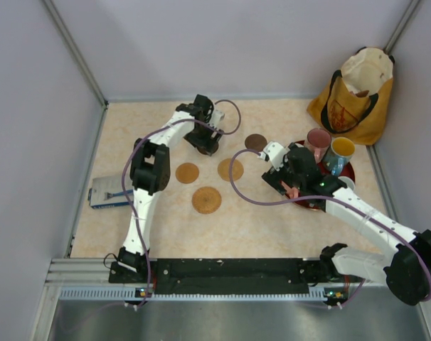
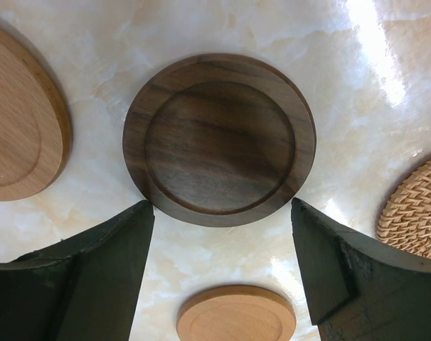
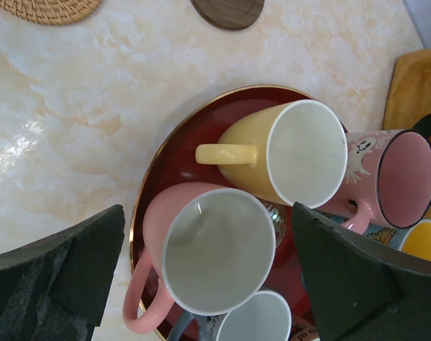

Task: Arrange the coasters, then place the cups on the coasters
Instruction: Move the coaster to the center of the board.

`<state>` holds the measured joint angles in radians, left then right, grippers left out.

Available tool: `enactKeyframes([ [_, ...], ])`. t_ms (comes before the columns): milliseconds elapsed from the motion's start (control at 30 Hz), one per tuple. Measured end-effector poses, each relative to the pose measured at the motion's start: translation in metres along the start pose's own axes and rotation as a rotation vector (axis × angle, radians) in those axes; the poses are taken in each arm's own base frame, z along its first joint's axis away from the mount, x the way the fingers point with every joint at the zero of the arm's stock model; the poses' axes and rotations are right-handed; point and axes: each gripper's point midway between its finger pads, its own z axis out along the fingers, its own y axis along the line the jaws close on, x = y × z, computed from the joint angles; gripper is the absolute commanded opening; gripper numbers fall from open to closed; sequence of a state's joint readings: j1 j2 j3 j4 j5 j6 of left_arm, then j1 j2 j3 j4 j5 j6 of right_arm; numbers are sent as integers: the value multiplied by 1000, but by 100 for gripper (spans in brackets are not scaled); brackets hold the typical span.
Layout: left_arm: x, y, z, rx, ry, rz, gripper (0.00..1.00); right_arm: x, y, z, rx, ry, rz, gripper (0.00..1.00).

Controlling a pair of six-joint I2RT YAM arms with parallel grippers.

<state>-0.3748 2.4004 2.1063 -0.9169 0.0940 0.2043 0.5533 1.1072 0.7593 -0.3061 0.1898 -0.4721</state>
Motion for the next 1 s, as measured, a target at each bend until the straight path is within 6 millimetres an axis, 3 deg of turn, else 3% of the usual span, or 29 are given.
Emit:
enactKeyframes([
  [1000, -9, 0, 4, -13, -28, -36, 87, 2, 1, 3, -5, 11, -9, 99],
])
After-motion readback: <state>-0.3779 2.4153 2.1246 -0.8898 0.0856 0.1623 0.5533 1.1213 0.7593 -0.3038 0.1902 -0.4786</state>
